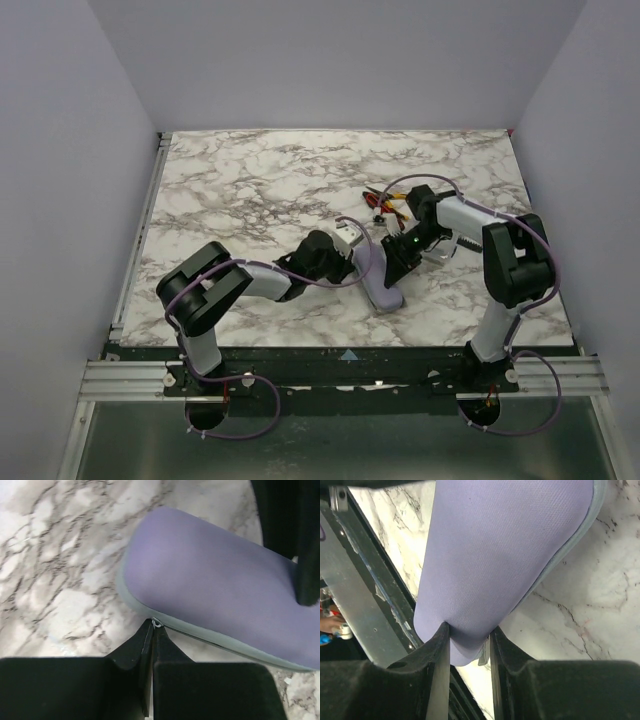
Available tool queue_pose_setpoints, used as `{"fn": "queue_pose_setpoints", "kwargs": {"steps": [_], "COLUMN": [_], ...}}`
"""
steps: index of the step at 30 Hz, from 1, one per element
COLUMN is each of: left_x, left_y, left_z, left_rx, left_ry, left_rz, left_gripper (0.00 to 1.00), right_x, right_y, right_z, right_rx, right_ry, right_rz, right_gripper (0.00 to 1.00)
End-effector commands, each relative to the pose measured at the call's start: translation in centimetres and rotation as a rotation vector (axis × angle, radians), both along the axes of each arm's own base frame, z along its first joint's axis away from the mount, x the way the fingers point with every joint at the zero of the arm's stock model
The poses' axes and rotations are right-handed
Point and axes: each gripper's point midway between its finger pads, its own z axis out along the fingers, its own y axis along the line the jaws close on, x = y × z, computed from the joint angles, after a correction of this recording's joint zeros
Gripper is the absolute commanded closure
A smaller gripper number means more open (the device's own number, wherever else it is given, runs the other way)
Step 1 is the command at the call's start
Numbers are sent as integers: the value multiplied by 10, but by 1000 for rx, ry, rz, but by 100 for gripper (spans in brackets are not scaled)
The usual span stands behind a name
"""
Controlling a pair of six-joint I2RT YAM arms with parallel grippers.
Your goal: Open the umbrella
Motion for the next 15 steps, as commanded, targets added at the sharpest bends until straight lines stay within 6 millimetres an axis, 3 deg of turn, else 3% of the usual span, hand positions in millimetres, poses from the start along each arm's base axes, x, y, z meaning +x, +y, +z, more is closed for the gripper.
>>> {"fn": "queue_pose_setpoints", "kwargs": {"steps": [1,8,11,15], "left_x": [27,39,33,18], "left_y": [15,30,31,31], "left_z": [0,2,1,-5], "left_rx": [-26,-39,-41,-58], "left_ry": [68,78,74,108], "left_rz": [123,168,148,116], "left_gripper": [100,100,100,100], "right_x": [12,21,43,75], "right_y": [-37,-51,-48,-29], "right_z": [-38,-41,-34,-4], "right_rx": [-225,-296,-310,-271], "right_ry": [-165,-295,-372,-449], "right_rz": [212,404,419,341], "right_gripper": [79,78,72,56]}}
